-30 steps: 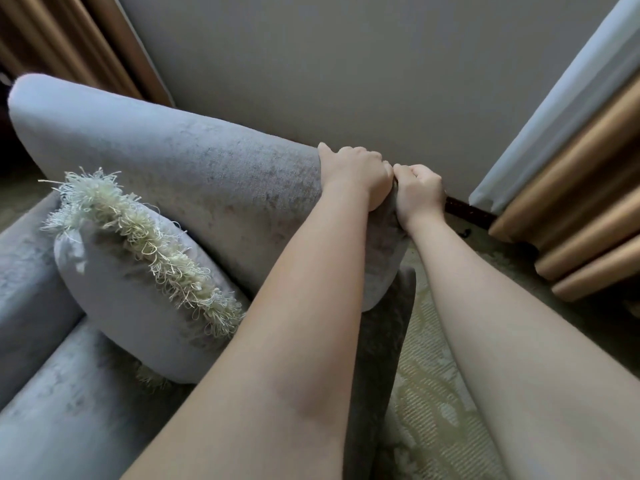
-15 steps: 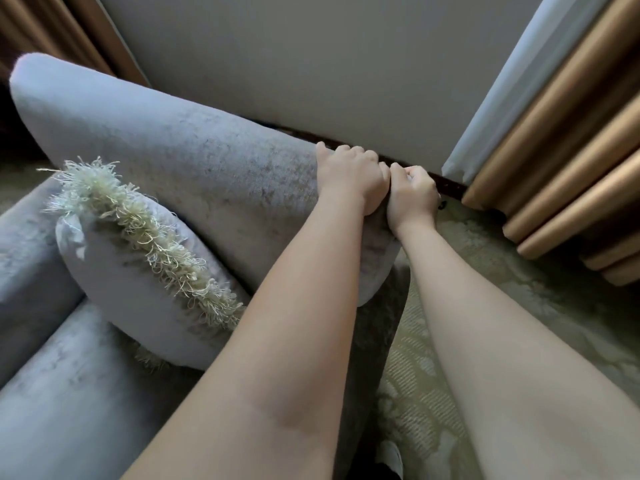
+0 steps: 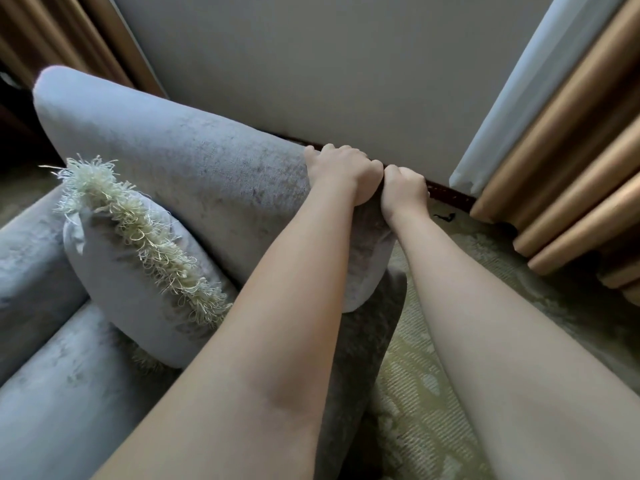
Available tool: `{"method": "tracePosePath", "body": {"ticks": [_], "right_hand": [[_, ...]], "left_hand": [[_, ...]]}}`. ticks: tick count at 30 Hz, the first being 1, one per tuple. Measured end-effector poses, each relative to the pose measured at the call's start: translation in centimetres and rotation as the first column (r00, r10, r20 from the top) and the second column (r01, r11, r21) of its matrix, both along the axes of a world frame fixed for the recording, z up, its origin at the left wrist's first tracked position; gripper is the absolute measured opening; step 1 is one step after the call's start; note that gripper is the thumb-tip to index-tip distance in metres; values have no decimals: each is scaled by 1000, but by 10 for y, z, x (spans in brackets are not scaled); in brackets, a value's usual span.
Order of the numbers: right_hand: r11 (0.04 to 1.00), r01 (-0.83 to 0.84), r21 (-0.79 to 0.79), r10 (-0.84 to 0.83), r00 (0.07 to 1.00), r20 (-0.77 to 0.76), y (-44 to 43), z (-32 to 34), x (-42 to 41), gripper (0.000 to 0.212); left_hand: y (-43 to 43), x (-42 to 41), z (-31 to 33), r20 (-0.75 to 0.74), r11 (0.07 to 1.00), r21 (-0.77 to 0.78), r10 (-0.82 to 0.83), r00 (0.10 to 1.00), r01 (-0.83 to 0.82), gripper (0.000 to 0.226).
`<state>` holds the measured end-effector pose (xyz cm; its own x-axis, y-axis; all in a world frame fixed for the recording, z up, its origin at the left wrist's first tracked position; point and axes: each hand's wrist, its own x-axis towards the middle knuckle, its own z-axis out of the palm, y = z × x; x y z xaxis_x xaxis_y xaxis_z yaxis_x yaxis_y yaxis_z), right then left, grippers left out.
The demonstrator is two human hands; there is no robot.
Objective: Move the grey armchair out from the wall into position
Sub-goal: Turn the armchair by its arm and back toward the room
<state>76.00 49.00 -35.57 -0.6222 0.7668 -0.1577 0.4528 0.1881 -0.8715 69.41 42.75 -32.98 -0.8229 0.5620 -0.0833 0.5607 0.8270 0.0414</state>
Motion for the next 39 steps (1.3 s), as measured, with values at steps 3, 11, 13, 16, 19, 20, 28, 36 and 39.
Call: {"method": "tracePosePath", "body": {"ticks": [3,11,13,16,19,20,28,36,39], "right_hand": [[993,77,-88,-82,996,-46,0,-2,-3,29],[995,85,49,-83,995,-56,-11,-8,9,35],[994,80,70,-77,995,-57,-14,-6,11,30],[989,112,92,-105,992,-74,-24,-4,19,28],[979,149,139,-140,987,-76,-29,-7,42,29],[973,137,184,-132,990,-40,-30,-11,54,29],[970,221,100,-218,975,-43,-45,-6,88,31],[977,198,85,-195,980,-38,-34,-11,84,29],[982,153,111,-160,986,54,-30,-9,85,29]], "left_hand": [[4,2,3,-26,999,-49,-8,1000,7,48],[-6,11,-4,-62,999,-12,-53,997,52,47],[-13,14,-3,-90,997,6,-71,993,72,48],[-23,23,0,-110,995,38,-83,990,88,47],[-29,47,1,-103,992,40,-117,988,122,48],[-30,59,0,-93,990,35,-136,986,140,48],[-41,86,2,-75,979,56,-190,979,194,48],[-32,80,0,-26,975,108,-191,981,193,44],[-33,76,4,24,942,313,-135,991,121,35]]}}
